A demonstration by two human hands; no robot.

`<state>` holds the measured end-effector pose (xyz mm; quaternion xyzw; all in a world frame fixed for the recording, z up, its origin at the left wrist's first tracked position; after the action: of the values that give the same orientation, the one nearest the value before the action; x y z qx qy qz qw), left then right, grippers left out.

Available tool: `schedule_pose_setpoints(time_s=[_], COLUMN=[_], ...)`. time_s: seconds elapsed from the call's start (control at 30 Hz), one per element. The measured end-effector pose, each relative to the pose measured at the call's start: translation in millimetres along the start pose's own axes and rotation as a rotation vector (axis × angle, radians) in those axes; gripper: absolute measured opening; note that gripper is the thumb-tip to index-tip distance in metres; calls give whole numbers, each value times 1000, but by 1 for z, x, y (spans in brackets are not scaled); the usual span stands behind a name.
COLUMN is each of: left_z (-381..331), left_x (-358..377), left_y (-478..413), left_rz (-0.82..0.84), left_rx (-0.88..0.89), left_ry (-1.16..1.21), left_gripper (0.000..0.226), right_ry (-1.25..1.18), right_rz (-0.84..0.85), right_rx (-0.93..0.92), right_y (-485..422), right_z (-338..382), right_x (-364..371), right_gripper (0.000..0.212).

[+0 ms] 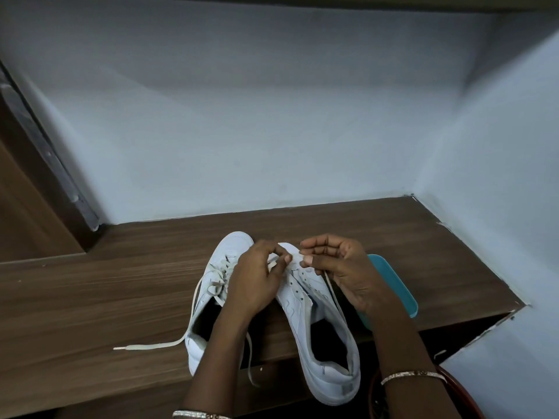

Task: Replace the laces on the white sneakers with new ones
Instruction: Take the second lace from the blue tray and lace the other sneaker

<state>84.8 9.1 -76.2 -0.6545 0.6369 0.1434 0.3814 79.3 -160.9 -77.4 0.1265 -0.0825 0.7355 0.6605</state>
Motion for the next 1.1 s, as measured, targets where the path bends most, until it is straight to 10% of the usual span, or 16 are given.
schedule_pose_setpoints(time_s=[0.43, 0.7, 1.1], left_z=[18, -34, 10], left_x=[-14, 14, -54], left_y=[10, 2, 24], left_rz=[-174, 44, -407], left_rx=[-349, 133, -473], left_ry=[-310, -172, -402], left_gripper=[14, 31, 18], right_ry=[299, 267, 214], right_rz=[-193, -32, -117], right_rx=[18, -81, -39], right_y=[13, 5, 10], right_z=[17, 20, 25], right_x=[-69, -9, -45], right_gripper=[12, 10, 16])
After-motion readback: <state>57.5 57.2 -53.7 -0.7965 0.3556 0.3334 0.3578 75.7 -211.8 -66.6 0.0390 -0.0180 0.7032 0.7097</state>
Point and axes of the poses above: each hand's wrist, its own y-axis away from the middle knuckle, its own x-axis out of the palm, z = x × y, the point moved 9 cm from there along -y, towards the middle knuckle, and after that the axes turned 10 degrees about -y, right-handed, at the moved point
